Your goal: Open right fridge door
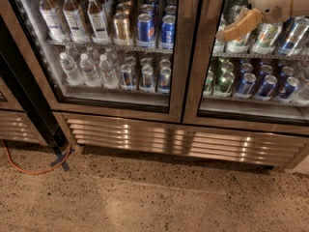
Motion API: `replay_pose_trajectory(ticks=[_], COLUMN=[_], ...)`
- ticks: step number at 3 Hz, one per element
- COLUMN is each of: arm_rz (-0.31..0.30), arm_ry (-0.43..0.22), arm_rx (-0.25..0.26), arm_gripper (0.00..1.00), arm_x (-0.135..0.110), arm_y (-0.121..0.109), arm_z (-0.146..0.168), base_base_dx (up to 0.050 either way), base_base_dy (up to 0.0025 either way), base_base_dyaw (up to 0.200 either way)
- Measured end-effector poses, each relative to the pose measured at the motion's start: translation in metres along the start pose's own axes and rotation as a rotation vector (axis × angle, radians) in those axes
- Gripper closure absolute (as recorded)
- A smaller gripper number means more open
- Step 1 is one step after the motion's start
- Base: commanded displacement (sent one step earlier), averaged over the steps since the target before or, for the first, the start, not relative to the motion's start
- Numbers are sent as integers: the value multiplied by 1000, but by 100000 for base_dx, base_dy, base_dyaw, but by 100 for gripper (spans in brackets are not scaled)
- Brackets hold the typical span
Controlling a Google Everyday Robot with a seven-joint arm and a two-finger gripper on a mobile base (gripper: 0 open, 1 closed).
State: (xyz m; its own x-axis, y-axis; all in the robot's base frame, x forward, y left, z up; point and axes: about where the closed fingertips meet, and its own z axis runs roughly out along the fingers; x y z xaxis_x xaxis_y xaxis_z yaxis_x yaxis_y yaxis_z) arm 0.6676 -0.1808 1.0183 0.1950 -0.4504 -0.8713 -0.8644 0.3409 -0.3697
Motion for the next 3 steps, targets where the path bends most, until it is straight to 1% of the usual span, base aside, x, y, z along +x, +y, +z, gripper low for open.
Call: replay_pose_trajectory(ticks=[1,2,3], arm_rz=[-23,-34,-34], arm_ry=[14,31,31], arm_rx=[23,31,31], arm_gripper=[0,0,0], arm_x=[-3,-4,-5], arm_y=[-19,-34,-30], arm_z=[9,18,16], base_base_dx=[0,0,0], base_base_dy=[0,0,0], base_base_dyaw=[0,0,0])
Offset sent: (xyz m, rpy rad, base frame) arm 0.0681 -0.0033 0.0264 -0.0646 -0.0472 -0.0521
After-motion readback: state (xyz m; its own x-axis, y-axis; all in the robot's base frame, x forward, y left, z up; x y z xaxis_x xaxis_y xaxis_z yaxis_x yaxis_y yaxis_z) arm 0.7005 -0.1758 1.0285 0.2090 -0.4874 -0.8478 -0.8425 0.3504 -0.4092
